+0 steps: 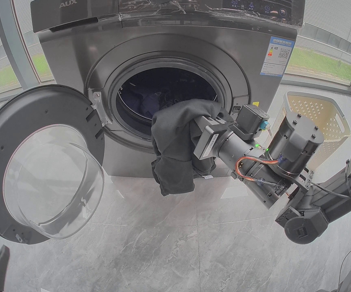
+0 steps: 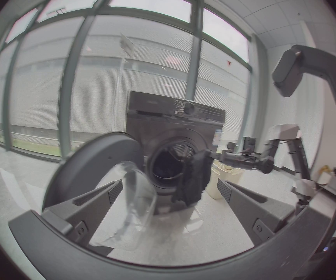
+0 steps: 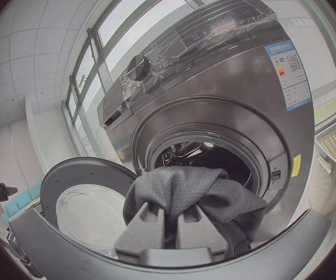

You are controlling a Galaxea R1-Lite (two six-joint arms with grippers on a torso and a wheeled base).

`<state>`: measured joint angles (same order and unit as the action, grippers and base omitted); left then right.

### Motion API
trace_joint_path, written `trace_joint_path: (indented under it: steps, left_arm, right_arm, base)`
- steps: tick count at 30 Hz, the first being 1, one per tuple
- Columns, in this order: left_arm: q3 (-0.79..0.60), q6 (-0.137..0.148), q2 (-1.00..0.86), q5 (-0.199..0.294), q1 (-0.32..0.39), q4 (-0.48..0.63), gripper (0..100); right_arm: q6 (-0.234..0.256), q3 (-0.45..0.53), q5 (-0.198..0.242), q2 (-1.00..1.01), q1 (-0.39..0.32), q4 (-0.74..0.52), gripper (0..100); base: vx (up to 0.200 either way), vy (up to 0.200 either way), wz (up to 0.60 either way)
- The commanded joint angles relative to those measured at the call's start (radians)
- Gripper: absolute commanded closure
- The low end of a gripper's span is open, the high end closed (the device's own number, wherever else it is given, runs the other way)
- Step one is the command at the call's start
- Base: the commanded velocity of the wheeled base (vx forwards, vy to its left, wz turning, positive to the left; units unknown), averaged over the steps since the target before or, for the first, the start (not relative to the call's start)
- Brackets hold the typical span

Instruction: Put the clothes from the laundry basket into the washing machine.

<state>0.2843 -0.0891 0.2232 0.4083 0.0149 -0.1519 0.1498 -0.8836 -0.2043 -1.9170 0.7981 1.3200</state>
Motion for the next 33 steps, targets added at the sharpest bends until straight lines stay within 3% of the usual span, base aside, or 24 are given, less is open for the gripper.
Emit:
trace_joint_path:
  steps: [1, 2, 3, 6, 9, 13, 17, 22, 25, 26, 28, 30, 33]
  left_arm:
    - [-0.014, 0.032, 0.489, 0.276, -0.039, -0.104, 0]
    - [-0.014, 0.032, 0.489, 0.276, -0.039, -0.104, 0]
    - [-0.025, 0.039, 0.614, 0.279, -0.110, -0.176, 0]
    - [-0.080, 0.032, 0.749, 0.277, -0.228, -0.296, 0]
    - [-0.120, 0.026, 0.897, 0.271, -0.309, -0.445, 0]
    - [-0.099, 0.022, 1.062, 0.245, -0.332, -0.586, 0]
    - [-0.050, 0.014, 1.187, 0.233, -0.342, -0.653, 0]
    - [-0.028, 0.026, 1.372, 0.225, -0.415, -0.747, 0]
    - [-0.005, 0.019, 1.446, 0.188, -0.444, -0.822, 0]
    - [0.032, 0.009, 1.521, 0.133, -0.463, -0.887, 0]
    - [0.064, 0.003, 1.575, 0.095, -0.463, -0.928, 0]
    - [0.119, -0.023, 1.677, 0.033, -0.466, -1.012, 0]
    - [0.151, -0.060, 1.743, 0.012, -0.481, -1.075, 0]
  right_arm:
    - [-0.004, -0.034, 0.008, -0.005, 0.006, 0.008, 100]
    - [-0.004, -0.034, 0.008, -0.005, 0.006, 0.008, 100]
    - [-0.004, -0.038, 0.008, -0.010, 0.006, 0.010, 100]
    - [-0.004, -0.041, 0.009, -0.014, 0.006, 0.031, 100]
    - [-0.004, -0.038, 0.008, -0.014, 0.006, 0.059, 100]
    - [-0.003, -0.028, 0.002, -0.007, 0.015, 0.065, 100]
    - [-0.003, -0.008, -0.001, 0.004, 0.035, 0.065, 100]
    - [0.001, 0.012, -0.001, -0.005, 0.043, 0.084, 100]
    - [0.002, 0.015, -0.001, -0.005, 0.041, 0.088, 100]
    - [0.002, 0.018, -0.003, -0.007, 0.041, 0.087, 100]
    - [0.001, 0.020, -0.003, -0.007, 0.041, 0.087, 100]
    - [0.001, 0.020, -0.003, -0.004, 0.041, 0.087, 100]
    - [0.001, 0.020, -0.003, 0.001, 0.043, 0.087, 100]
  base:
    - [0.000, 0.000, 0.00]
    - [0.000, 0.000, 0.00]
    - [0.000, 0.000, 0.00]
    - [0.000, 0.000, 0.00]
    - [0.000, 0.000, 0.00]
    - [0.000, 0.000, 0.00]
    - [0.000, 0.000, 0.00]
    - [0.000, 0.000, 0.00]
    - [0.000, 0.000, 0.00]
    - [0.000, 0.000, 0.00]
    - [0.000, 0.000, 0.00]
    - [0.000, 0.000, 0.00]
    - [0.000, 0.000, 0.00]
